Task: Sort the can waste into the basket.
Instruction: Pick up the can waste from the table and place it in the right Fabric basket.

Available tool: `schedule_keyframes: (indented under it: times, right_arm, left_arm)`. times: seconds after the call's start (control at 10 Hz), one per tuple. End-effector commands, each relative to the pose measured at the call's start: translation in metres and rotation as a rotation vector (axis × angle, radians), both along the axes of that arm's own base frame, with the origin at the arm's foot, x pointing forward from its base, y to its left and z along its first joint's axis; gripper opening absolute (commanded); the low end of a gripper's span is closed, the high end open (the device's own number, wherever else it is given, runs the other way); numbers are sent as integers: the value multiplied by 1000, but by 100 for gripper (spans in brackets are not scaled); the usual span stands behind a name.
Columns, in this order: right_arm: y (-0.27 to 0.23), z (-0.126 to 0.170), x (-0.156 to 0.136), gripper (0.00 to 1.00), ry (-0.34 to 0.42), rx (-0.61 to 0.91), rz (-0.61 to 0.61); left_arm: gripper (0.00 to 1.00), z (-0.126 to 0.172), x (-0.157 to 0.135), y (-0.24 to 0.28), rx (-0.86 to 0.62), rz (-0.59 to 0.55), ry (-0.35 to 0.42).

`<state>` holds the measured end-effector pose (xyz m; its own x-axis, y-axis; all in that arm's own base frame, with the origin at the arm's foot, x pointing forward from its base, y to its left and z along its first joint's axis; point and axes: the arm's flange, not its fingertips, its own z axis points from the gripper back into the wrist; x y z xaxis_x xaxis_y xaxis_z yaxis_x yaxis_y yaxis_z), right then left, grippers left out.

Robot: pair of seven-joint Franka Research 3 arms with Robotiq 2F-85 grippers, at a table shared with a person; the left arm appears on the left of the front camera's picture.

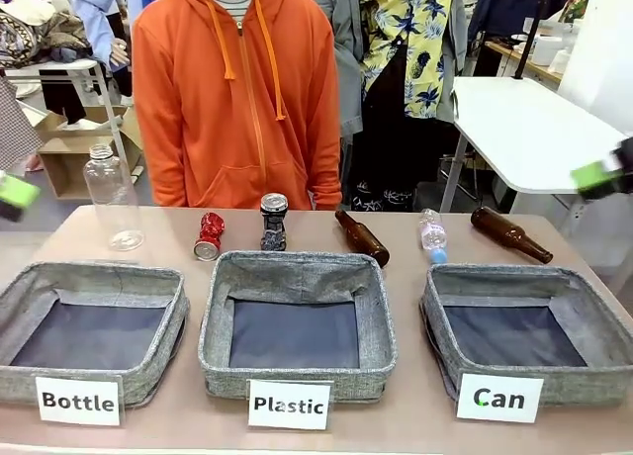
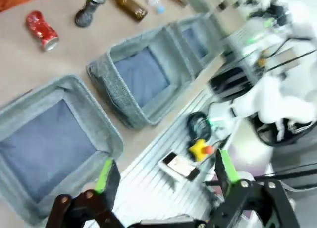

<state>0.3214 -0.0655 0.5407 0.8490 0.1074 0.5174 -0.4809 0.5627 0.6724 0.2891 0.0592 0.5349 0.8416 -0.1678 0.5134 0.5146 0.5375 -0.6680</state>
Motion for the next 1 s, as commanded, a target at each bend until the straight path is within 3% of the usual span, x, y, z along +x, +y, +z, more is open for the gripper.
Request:
schedule_keyframes:
  times: [0.0, 0.1, 0.2, 0.3, 0.4, 0.5, 0.6, 0.9]
  right_arm:
    - [-63, -44, 40, 100, 159, 275, -126]
    - [-88, -66, 47, 100, 183, 386, -167]
    - [-107, -86, 55, 100, 237, 513, -301]
    - [-114, -102, 62, 100, 269, 557, -352]
    - [-106, -110, 67, 100, 272, 519, -437]
    - [-123, -104, 37, 100, 262, 490, -316]
    - [-123, -104, 37, 100, 262, 490, -316]
    - [-123, -104, 37, 100, 262, 490, -316]
  left_arm:
    - [100, -52, 13, 54, -251, 178, 126]
    - [100, -75, 13, 76, -345, 251, 168]
    - [100, -100, 13, 91, -440, 328, 236]
    - [100, -121, 13, 96, -487, 381, 283]
    - [100, -124, 11, 88, -494, 458, 297]
    - [100, -119, 16, 75, -419, 624, 307]
    - [100, -127, 12, 122, -473, 428, 308]
    - [100, -127, 12, 122, -473, 428, 308]
